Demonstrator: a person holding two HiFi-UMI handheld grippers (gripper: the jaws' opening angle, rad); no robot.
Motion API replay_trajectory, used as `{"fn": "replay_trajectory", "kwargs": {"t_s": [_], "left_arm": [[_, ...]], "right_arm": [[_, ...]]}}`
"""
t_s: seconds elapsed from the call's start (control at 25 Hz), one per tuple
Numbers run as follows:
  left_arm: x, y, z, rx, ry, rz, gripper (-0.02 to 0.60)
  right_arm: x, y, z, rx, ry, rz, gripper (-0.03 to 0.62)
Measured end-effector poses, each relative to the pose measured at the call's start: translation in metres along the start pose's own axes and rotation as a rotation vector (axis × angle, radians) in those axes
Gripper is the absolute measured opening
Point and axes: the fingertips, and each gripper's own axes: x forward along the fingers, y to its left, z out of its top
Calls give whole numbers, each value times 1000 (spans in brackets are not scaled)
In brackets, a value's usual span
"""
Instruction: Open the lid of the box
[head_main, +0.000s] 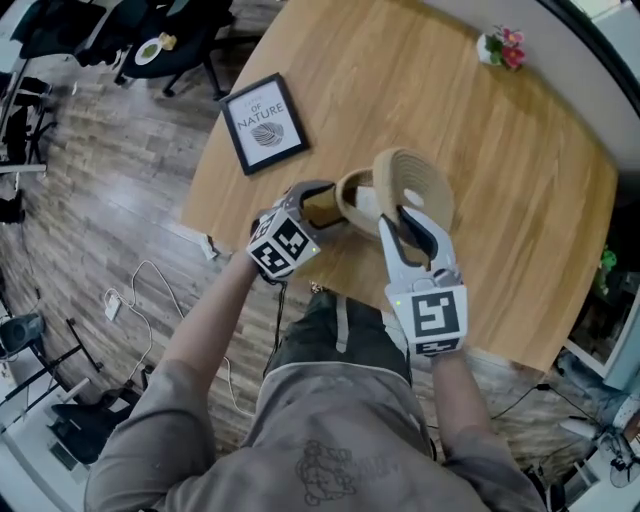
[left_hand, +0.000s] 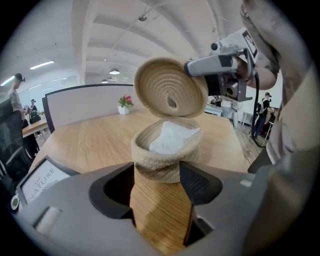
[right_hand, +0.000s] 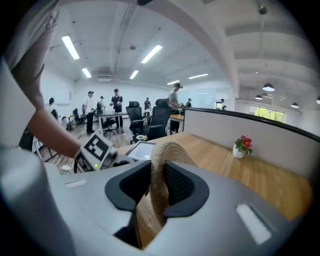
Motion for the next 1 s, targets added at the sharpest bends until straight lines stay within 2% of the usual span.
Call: {"fn": "replay_trajectory", "kwargs": {"t_s": [0.12,0.28,0.36,0.44,0.6,0.72,0.88,1.0], "left_arm": [[-10,-1,6,-21,-10,17,284],[-26,-2,18,-56,-25,44,284],[-32,-4,19,-82,-28,54,284],[-35,-9,17,-112,-28,63,282],[-36,-18,12,-178,-32,93,275],[-40,-23,15,-215,-48,115,275],[-59,-17,36,-244,-93,136,250],[-83,-4,63,-231,-135,204,222]], "right_arm": [[-28,-37,18,184,-125,-66,86],[-72,-92,13,561,-263,-143,84],[-93,-114,5,684,-314,-189,84],[-109,-126,-6,762,-339,-217,83],[-120,-129,-23,783,-319,-222,83],[-122,-130,-22,774,-320,-216,83],[-126,-129,4,739,-354,-190,83],[-134,-123,36,692,-400,-146,83]]}}
